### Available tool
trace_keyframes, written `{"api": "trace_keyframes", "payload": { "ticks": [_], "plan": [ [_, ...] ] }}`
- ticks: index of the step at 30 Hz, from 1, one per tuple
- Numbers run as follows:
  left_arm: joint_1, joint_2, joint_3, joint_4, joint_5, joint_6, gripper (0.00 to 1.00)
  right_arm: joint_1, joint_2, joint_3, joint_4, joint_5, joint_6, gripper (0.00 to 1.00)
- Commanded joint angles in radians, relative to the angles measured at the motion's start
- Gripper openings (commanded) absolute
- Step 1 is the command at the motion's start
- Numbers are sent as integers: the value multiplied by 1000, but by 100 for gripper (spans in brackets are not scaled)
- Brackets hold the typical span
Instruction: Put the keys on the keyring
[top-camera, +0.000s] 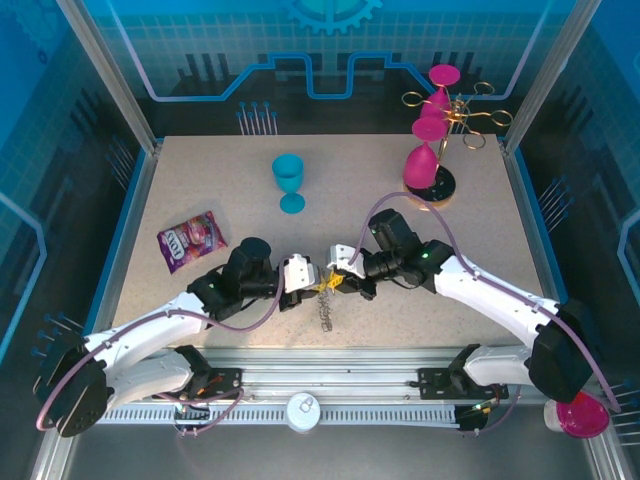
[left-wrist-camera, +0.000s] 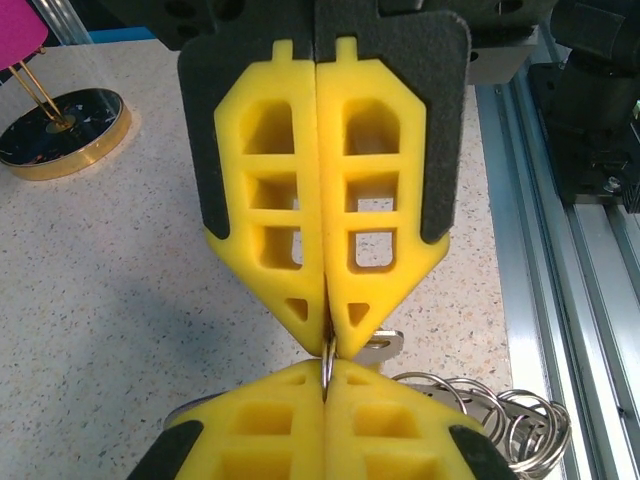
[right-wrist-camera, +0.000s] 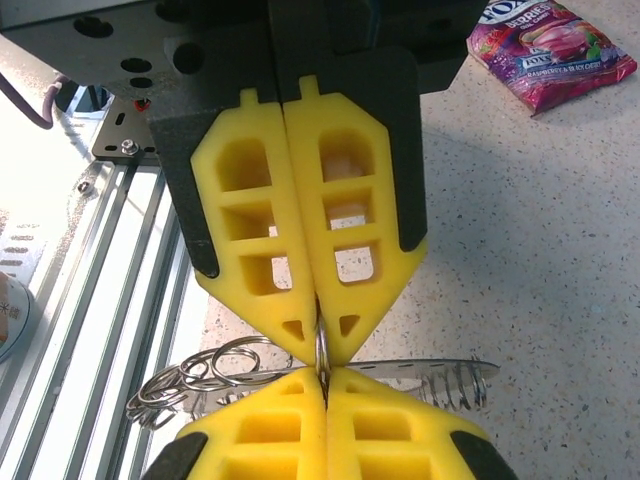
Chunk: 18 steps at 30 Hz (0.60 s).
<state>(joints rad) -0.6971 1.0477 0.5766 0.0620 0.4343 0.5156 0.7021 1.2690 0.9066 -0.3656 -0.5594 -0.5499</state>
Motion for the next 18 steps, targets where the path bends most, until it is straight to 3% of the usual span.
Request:
{"api": "trace_keyframes", "payload": {
  "ticks": [1, 4, 6, 12, 18],
  "plan": [
    [-6, -17, -6, 23, 2, -5, 0, -5, -44, -19, 98, -27, 64, 5],
    [-5, -44, -40, 89, 9, -20, 0, -34, -86, -117, 218, -32, 143, 29],
    [-5, -58, -58, 124, 13, -29, 0, -43, -101, -154, 254, -42, 172, 34],
    [-4, -77, -81, 172, 25, -46, 0, -47, -105, -204, 313, -63, 226, 36],
    [-5, -81, -84, 180, 29, -49, 0, -49, -95, -213, 347, -94, 254, 27]
  ]
}}
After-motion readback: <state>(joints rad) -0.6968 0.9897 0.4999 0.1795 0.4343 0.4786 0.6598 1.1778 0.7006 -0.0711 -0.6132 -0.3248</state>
